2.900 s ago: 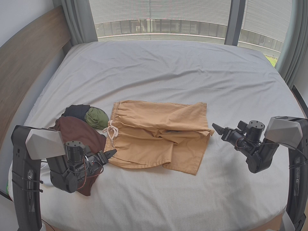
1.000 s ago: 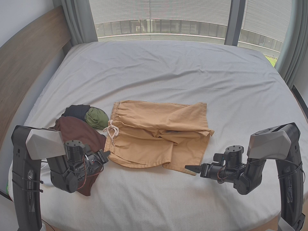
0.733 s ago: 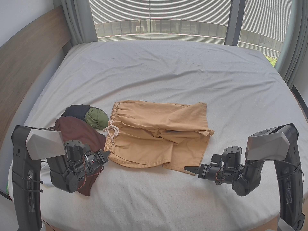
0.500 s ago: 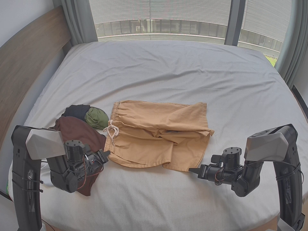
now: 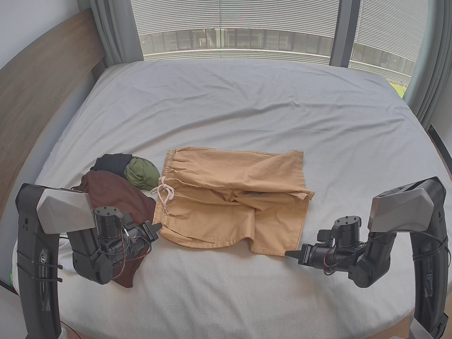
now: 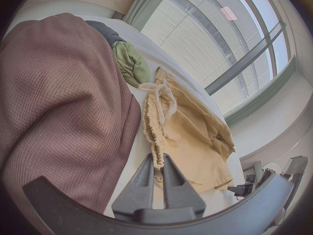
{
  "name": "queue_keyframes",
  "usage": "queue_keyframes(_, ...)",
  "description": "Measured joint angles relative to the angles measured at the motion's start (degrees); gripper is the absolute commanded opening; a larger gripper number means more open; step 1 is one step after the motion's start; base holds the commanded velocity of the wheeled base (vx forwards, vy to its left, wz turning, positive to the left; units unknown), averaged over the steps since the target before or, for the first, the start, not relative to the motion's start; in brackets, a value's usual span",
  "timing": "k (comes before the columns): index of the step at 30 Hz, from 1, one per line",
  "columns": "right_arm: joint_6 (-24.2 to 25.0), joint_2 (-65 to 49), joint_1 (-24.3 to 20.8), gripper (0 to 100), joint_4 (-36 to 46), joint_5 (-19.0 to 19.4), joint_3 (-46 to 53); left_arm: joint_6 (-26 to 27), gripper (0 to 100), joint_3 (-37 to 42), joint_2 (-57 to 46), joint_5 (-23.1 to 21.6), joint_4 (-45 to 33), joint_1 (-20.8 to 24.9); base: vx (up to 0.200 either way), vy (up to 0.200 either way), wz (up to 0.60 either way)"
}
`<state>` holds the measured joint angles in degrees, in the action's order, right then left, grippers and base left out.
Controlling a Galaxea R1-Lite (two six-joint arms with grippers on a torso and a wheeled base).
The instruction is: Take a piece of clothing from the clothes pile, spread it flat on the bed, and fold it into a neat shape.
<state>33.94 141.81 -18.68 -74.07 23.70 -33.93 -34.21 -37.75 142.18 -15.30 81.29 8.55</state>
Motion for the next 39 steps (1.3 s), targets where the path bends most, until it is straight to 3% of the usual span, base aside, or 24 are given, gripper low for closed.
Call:
queue_keyframes(13, -5.75, -6.61, 4.1, 0, 1.1, 0.05, 11.52, 0.73, 0, 8.05, -4.72, -3.52, -0.05, -0.3, 0.0, 0.0, 0.0)
queue_keyframes(28, -9.8, -12.82, 5.49, 0, 1.16, 0.02, 22.08, 9.5, 0, 18.6, -5.46, -5.72, 2.22, -1.17, 0.0, 0.0, 0.0)
queue_keyframes(39, -11.42, -13.04, 6.06, 0, 1.05, 0.02, 24.92, 13.65, 0, 21.0, -4.67, -6.1, 2.24, -2.29, 0.0, 0.0, 0.0)
